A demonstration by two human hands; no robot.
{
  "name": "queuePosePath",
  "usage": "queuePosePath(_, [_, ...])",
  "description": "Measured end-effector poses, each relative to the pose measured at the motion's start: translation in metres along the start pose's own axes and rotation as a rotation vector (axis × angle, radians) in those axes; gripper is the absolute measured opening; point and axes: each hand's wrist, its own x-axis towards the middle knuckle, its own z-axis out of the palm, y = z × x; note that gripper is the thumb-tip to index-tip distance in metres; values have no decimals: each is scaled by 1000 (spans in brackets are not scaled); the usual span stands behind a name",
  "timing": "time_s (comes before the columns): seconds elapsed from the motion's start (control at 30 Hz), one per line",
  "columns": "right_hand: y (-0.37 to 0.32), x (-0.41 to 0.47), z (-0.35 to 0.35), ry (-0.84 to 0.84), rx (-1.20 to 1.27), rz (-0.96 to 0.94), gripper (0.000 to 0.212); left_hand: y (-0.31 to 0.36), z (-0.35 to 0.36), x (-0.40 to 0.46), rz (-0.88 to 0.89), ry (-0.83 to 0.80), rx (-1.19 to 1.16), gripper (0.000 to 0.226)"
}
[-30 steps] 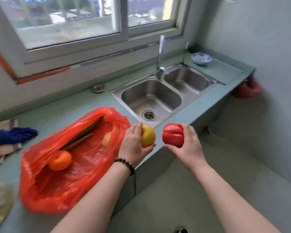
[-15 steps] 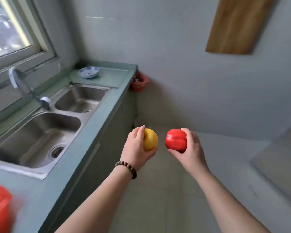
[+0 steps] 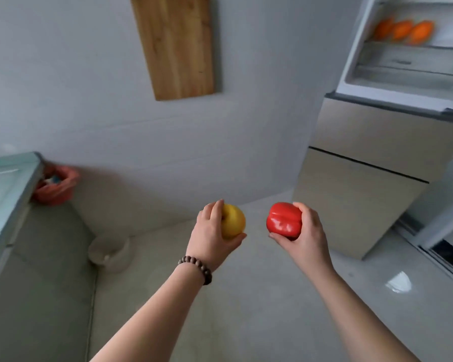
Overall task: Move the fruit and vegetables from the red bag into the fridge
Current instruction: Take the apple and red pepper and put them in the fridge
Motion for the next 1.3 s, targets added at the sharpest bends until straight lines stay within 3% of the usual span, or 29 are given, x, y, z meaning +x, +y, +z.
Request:
queuePosePath(0.3, [54, 75, 14, 146, -72, 186, 85, 4, 67, 133, 171, -193, -74, 89])
queuePosePath(0.57, [58, 171, 33, 356, -120, 311, 85, 7, 91, 271, 357, -328, -171, 89])
queuePosePath(0.83, [78, 210, 18, 508, -207, 434, 81, 32, 130, 359, 479, -401, -257, 86])
queuePosePath(1.13, [126, 261, -36, 685, -252, 507, 91, 103, 213, 416, 650, -522, -305, 86])
queuePosePath(1.3, [169, 301, -93, 774, -322, 450, 77, 176, 263, 464, 777, -526, -345, 85])
